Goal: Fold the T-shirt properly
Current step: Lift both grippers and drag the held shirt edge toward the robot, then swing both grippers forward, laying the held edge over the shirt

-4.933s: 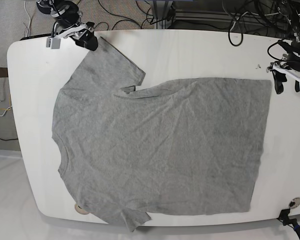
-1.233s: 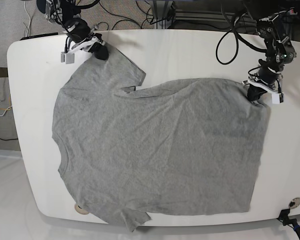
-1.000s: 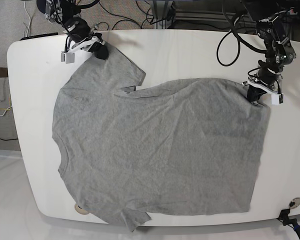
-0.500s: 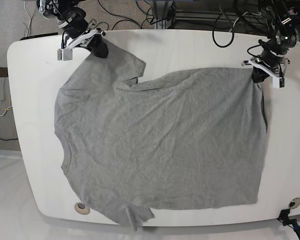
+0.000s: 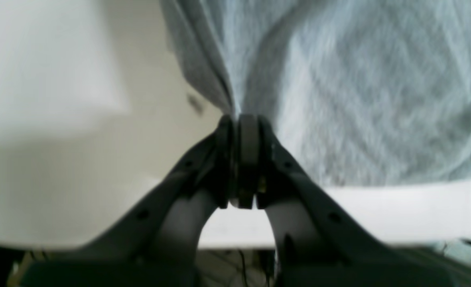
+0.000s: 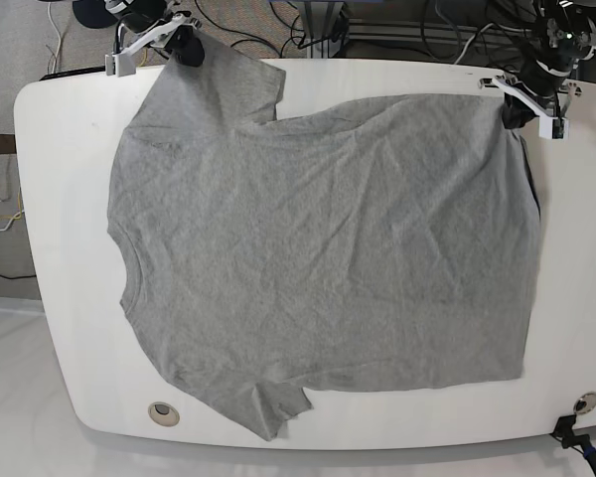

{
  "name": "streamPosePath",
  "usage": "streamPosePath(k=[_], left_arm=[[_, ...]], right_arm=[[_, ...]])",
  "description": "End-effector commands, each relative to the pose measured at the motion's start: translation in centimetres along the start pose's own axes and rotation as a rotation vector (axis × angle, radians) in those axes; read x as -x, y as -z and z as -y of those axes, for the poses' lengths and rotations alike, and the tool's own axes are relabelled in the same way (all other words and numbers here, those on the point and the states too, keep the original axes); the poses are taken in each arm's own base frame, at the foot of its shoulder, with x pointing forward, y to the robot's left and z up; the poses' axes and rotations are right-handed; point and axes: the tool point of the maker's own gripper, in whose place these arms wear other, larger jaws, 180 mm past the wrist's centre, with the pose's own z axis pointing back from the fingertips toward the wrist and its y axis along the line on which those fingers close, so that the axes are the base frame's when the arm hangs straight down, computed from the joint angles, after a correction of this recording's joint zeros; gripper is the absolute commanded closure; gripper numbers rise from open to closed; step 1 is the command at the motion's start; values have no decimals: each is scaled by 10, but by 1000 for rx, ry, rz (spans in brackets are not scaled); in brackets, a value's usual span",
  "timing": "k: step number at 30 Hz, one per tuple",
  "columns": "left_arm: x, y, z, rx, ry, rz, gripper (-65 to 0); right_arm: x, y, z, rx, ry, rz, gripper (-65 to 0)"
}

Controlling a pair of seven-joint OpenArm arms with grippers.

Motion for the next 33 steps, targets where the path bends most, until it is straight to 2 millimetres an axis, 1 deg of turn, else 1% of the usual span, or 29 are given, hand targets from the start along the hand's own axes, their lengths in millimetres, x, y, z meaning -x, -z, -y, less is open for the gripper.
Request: streamPosePath(k=[1, 2, 4, 7, 10, 11, 13, 18, 21, 23, 28, 31, 33], left_arm=[[-2, -8, 0, 1, 11, 14, 0], [3, -10, 0, 0, 11, 2, 0], [8, -12, 2, 3, 3, -6, 0], [5, -11, 3, 4, 2, 5, 0], [-24, -3, 6, 11, 14, 79, 0], [-30, -2, 7, 13, 17, 93, 0], [-54, 0, 11, 19, 34, 151, 0], [-92, 6, 15, 28, 45, 246, 0], [-106, 7, 16, 30, 47, 281, 0], [-118, 9, 16, 30, 48, 309, 0], [-135, 11, 16, 28, 46, 351, 0], [-146, 13, 15, 29, 42, 376, 0], [-154, 14, 15, 28, 41, 394, 0]], right_arm=[[-6, -7, -13, -41, -30, 22, 0], [-7, -7, -15, -50, -39, 23, 0], [-15, -10, -13, -43, -56, 46, 0], [-33, -4, -15, -54, -94, 78, 0], [-49, 1, -19, -78, -144, 92, 0], [-56, 4, -21, -88, -160, 103, 0], [-67, 7, -24, -99, -183, 120, 0], [-95, 15, -35, -132, -223, 187, 0], [-116, 20, -42, -151, -272, 212, 0], [-130, 26, -50, -166, -311, 215, 0], [-166, 38, -65, -191, -367, 241, 0], [-185, 43, -75, -206, -403, 256, 0], [-195, 46, -75, -210, -400, 269, 0]])
